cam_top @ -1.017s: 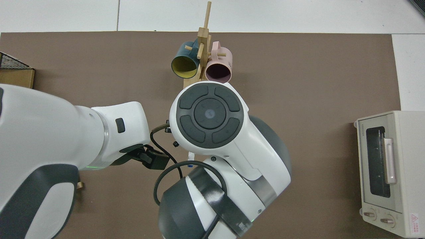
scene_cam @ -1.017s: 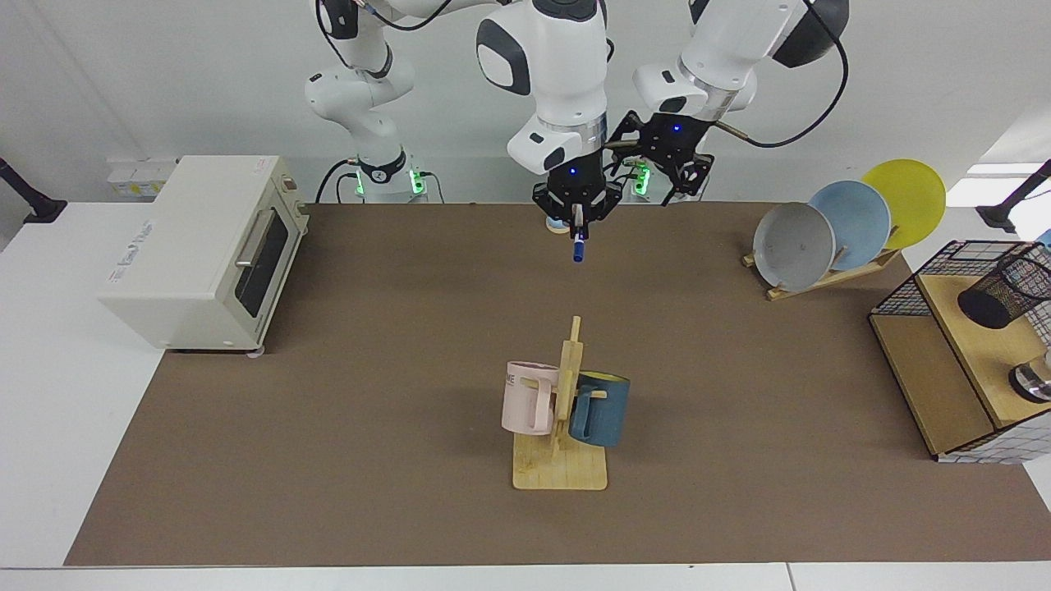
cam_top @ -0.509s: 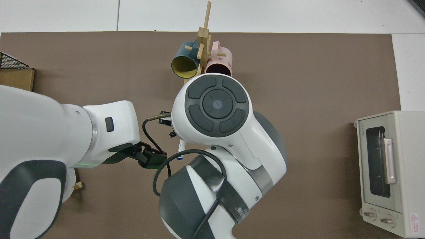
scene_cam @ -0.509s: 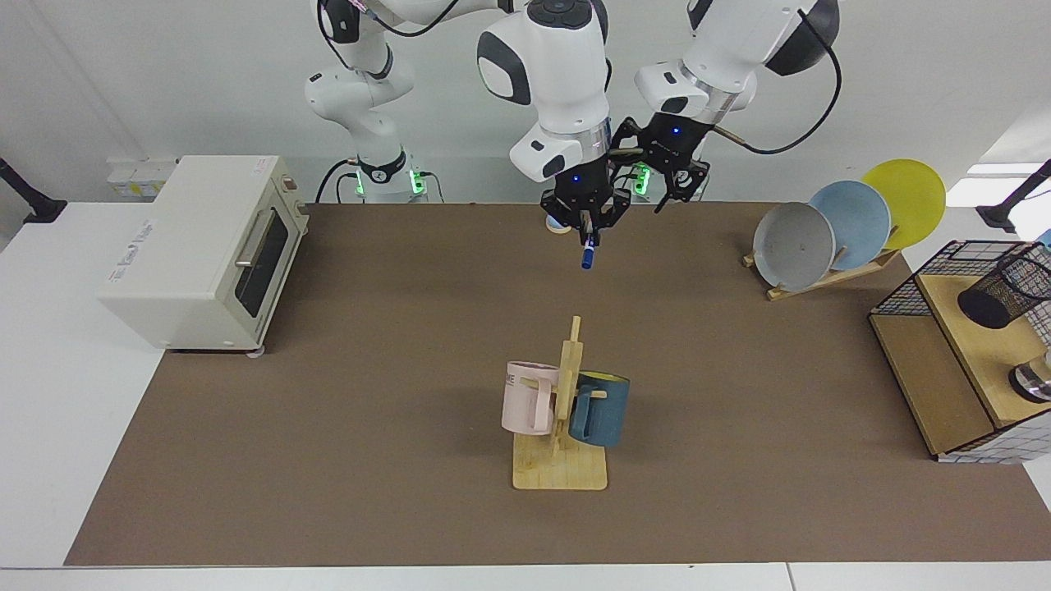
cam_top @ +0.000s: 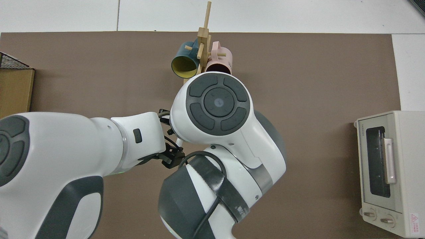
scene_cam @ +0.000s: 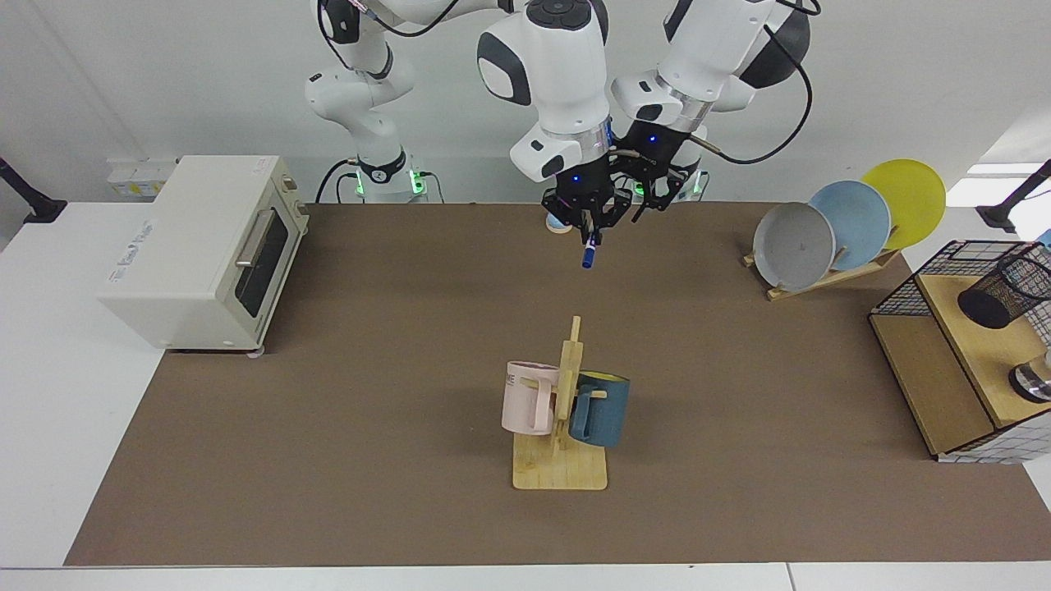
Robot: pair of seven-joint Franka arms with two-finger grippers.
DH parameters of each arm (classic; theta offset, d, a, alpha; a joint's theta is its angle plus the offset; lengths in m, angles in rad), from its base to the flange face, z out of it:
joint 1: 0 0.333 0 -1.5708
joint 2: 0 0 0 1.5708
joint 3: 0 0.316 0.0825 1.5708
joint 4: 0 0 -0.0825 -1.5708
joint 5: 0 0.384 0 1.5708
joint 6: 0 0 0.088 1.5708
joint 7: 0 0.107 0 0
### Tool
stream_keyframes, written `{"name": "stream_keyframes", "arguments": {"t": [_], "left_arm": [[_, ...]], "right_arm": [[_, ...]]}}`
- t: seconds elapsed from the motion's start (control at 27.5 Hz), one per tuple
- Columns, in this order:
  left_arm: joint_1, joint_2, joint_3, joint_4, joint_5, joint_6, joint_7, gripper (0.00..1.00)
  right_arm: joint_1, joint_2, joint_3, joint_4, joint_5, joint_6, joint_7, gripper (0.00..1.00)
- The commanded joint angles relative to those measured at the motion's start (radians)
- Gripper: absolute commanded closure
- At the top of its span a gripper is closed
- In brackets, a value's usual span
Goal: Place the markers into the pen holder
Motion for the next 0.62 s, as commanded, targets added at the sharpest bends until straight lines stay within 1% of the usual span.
{"name": "stream_keyframes", "arguments": {"t": [0.0, 0.11, 0.18, 0.29, 0.58], "left_arm": [[-0.011, -0.009, -0.015, -0.055, -0.013, 0.079, -0.004, 0.35], [-0.011, -0.009, -0.018, -0.058, -0.013, 0.082, -0.004, 0.36], [-0.011, -0.009, -0.018, -0.064, -0.013, 0.087, -0.004, 0.40], [-0.011, -0.009, -0.018, -0.066, -0.013, 0.088, -0.004, 0.43], [-0.011, -0.009, -0.018, -0.070, -0.013, 0.093, -0.004, 0.43]], "right_arm": [[-0.010, 0.014, 0.008, 0.028, 0.023, -0.012, 0.024, 1.00], [-0.010, 0.015, 0.008, 0.028, 0.023, -0.012, 0.027, 1.00], [-0.010, 0.016, 0.008, 0.028, 0.023, -0.010, 0.030, 1.00], [-0.010, 0.016, 0.008, 0.028, 0.025, -0.010, 0.030, 1.00], [-0.010, 0.015, 0.008, 0.028, 0.028, -0.010, 0.030, 1.00]]}}
